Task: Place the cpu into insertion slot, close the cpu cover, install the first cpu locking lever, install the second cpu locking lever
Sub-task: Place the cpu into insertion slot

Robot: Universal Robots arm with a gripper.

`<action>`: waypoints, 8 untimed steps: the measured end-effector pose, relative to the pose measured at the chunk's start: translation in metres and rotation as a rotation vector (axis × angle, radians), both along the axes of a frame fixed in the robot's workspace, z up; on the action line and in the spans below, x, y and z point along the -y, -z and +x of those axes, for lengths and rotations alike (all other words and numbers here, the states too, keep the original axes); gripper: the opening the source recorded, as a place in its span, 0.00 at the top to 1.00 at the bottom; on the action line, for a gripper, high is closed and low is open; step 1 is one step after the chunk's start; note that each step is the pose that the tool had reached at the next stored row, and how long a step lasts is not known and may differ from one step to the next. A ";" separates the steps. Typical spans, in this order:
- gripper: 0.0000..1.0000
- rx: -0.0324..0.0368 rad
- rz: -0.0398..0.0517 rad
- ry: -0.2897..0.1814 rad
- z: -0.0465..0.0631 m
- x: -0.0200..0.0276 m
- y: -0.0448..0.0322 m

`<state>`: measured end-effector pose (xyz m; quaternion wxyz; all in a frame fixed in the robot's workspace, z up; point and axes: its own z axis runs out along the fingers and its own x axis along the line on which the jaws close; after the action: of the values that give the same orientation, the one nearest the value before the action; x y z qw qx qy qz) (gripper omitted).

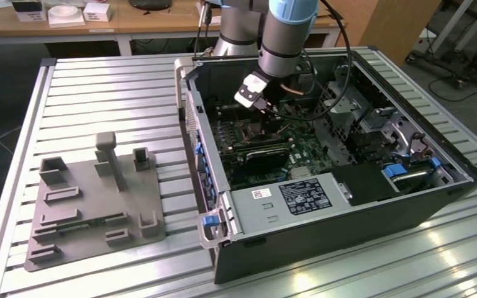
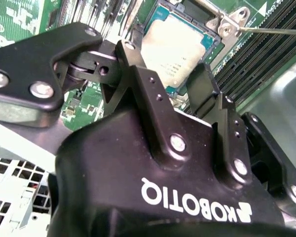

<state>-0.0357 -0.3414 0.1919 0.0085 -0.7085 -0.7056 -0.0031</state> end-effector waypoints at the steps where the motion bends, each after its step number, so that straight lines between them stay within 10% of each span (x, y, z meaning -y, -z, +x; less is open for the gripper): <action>1: 0.38 -0.0001 0.0002 0.000 0.000 0.0000 -0.0002; 8: 0.38 0.0002 0.0095 0.000 0.000 -0.0001 -0.0029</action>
<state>-0.0357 -0.3413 0.1947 0.0119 -0.7085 -0.7055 -0.0066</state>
